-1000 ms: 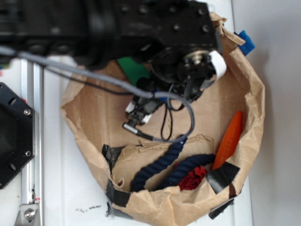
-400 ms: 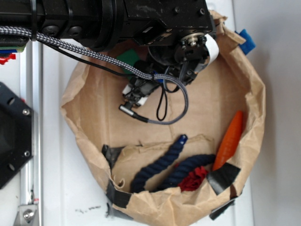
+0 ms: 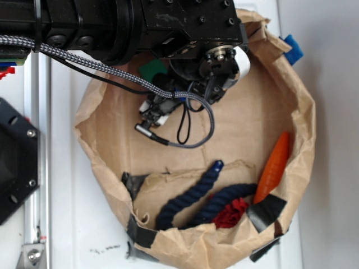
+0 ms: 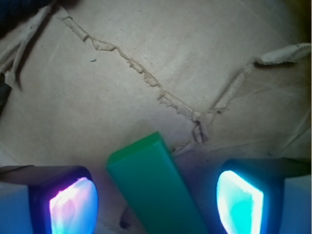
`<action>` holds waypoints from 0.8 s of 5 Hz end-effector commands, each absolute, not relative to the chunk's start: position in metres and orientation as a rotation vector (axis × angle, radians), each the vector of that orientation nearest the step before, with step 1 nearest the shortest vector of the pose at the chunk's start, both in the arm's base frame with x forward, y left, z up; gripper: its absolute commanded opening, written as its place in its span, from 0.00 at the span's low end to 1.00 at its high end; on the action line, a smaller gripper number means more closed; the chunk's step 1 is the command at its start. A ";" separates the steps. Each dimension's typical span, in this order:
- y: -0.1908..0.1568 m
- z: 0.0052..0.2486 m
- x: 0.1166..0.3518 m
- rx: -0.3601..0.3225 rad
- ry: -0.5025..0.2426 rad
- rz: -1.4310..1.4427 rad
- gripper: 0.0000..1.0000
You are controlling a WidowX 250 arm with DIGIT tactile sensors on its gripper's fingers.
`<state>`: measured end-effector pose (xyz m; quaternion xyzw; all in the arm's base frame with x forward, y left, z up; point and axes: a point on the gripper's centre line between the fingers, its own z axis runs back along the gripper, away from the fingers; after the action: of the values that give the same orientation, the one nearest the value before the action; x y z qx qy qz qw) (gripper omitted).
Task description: Grab the green block.
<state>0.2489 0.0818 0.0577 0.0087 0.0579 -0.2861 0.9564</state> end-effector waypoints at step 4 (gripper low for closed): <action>0.078 0.037 0.249 0.049 0.099 -0.702 1.00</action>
<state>0.2413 0.0870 0.0275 0.0078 0.0709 -0.3368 0.9389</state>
